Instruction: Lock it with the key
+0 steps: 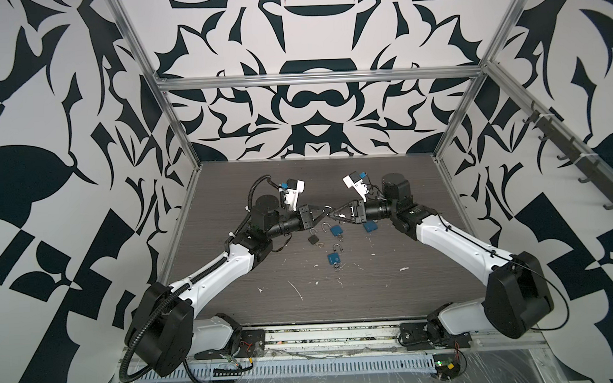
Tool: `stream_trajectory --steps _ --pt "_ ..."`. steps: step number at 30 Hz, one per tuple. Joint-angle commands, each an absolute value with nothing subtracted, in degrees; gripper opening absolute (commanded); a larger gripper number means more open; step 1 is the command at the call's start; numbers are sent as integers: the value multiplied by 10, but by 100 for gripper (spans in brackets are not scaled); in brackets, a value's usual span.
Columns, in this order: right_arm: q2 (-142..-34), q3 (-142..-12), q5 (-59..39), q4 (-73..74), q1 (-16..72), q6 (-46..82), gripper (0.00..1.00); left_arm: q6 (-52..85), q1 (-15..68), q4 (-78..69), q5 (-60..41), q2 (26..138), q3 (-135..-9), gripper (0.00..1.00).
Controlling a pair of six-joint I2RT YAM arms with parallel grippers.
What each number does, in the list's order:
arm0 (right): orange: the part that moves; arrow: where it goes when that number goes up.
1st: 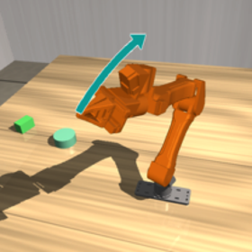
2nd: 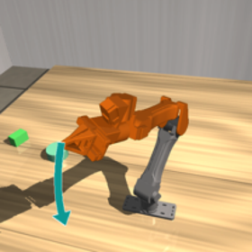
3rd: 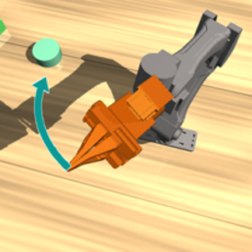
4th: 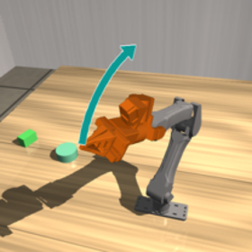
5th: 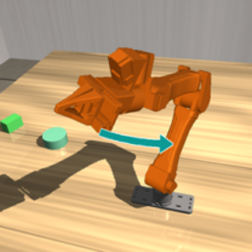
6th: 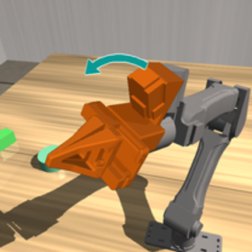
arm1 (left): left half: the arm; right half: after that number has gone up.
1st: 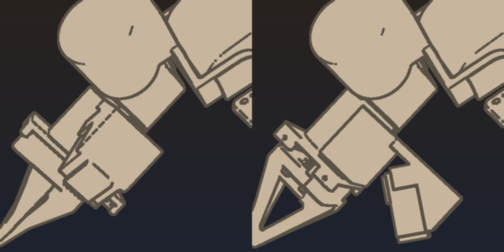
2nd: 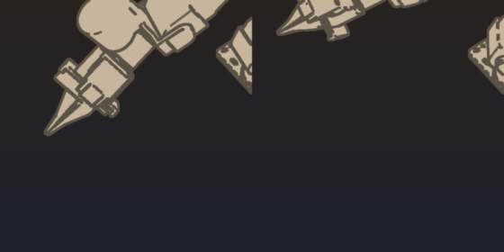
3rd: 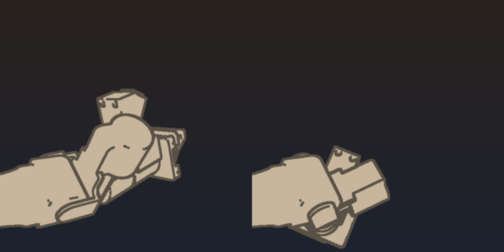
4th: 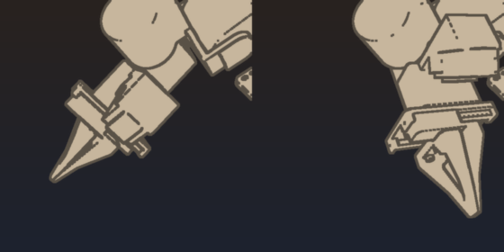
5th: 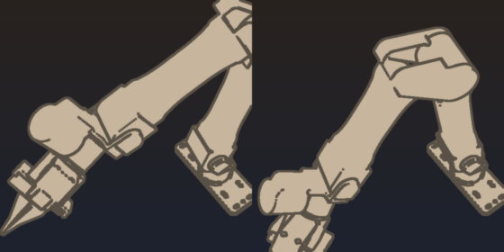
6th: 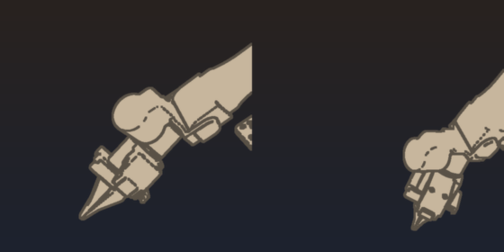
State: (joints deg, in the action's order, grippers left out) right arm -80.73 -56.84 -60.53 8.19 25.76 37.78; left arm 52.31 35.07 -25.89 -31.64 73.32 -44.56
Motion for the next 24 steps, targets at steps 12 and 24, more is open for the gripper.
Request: stream_trajectory --steps 12,24 --pt "-796 -577 -572 178 293 409 20 475 326 -213 -385 678 -451 0" --pt "-756 -556 -569 157 265 411 44 453 276 -167 -387 653 -474 0"
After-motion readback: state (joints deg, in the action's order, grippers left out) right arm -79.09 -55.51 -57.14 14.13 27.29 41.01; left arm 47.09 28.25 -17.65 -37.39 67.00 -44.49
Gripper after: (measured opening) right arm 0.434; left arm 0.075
